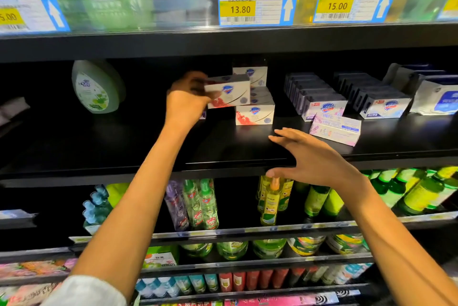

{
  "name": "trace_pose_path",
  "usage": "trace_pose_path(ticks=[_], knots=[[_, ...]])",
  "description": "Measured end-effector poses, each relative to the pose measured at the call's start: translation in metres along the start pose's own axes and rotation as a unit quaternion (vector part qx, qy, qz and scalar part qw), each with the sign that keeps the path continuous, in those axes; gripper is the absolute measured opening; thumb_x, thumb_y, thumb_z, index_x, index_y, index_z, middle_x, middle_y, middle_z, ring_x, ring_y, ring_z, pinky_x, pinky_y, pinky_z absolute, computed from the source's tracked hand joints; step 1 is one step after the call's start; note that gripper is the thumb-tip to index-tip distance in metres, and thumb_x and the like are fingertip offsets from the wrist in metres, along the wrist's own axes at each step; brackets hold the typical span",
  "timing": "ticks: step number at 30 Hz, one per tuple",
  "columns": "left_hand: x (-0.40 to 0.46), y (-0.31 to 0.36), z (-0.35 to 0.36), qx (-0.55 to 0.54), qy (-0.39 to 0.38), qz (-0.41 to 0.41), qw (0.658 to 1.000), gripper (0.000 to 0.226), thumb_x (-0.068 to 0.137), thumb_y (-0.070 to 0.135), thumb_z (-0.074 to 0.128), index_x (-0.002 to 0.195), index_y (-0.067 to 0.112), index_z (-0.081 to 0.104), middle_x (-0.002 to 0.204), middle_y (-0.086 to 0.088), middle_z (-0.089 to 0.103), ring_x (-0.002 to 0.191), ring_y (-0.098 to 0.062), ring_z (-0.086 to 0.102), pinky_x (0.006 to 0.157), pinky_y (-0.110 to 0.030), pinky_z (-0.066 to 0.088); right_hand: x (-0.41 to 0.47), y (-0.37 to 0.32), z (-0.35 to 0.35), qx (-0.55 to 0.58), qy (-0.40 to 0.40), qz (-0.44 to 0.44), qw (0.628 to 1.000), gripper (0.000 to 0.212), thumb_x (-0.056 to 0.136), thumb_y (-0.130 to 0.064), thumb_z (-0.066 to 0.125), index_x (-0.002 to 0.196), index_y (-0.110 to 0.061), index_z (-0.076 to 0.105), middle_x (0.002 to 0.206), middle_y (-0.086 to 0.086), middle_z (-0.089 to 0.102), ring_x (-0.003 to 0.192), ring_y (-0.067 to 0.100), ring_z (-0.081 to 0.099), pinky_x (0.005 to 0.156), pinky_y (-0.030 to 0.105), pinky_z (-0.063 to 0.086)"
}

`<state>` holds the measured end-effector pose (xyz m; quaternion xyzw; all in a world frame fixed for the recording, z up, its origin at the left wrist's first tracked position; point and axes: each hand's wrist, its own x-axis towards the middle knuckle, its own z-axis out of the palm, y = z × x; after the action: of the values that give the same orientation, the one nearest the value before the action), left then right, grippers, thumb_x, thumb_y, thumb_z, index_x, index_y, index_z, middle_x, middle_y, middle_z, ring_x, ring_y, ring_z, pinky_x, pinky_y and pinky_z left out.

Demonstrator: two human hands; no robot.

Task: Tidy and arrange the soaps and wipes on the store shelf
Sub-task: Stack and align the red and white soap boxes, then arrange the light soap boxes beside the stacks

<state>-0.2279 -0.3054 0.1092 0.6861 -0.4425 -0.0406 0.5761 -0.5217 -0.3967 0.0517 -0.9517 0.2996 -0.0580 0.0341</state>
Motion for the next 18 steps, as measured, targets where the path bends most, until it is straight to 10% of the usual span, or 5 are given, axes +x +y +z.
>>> trace_pose_path(ticks=[18], knots=[[0.067,-0.003,0.091,0.072,-0.042,0.017,0.996,0.043,0.088,0.025,0.083,0.123,0.008,0.067,0.121,-0.012,0.074,0.116,-0.025,0.069,0.098,-0.031,0.055,0.007,0.007,0.002,0.011,-0.003,-0.007,1.0,0.119,0.063,-0.106,0.027,0.162,-0.04,0.028,0.17,-0.016,0.02,0.158,0.008,0.012,0.127,0.038,0.025]])
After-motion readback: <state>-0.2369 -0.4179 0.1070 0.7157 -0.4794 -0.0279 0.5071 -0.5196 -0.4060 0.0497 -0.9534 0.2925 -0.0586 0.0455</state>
